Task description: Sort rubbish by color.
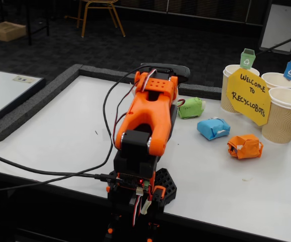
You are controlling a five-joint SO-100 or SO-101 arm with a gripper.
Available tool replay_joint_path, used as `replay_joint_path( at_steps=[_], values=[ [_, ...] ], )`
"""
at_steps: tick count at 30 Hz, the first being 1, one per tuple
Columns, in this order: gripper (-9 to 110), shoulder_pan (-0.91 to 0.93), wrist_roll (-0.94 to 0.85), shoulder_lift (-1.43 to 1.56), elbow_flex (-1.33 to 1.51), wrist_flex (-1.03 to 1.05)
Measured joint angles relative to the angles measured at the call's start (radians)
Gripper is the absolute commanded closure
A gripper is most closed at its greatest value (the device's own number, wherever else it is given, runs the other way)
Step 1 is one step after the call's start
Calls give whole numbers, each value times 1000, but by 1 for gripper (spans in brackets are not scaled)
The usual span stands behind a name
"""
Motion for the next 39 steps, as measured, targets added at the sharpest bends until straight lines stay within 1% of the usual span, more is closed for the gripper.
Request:
replay_joint_path(
  at_steps=[31,34,39],
  values=[
    [101,0,0,0,0,0],
    [101,0,0,0,0,0],
    [96,8,0,0,0,0]
  ],
)
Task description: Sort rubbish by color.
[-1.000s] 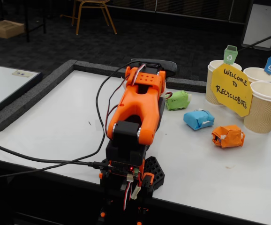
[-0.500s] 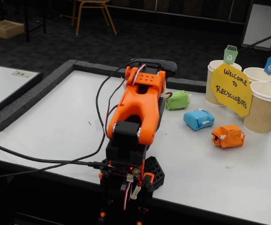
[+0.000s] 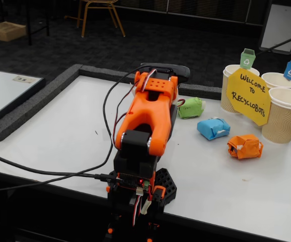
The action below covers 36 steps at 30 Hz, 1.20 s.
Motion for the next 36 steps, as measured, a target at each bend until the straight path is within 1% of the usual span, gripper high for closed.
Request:
replay_joint_path(
  at_steps=[5,12,16,22,36],
  values=[
    [94,15,0,-17,-80,-2],
    [93,35,0,-213,-314,-17],
    [92,66,0,-350,-480,15],
    [92,110,-2,-433,-703,110],
    [91,207,-78,-541,-1154,426]
  ],
)
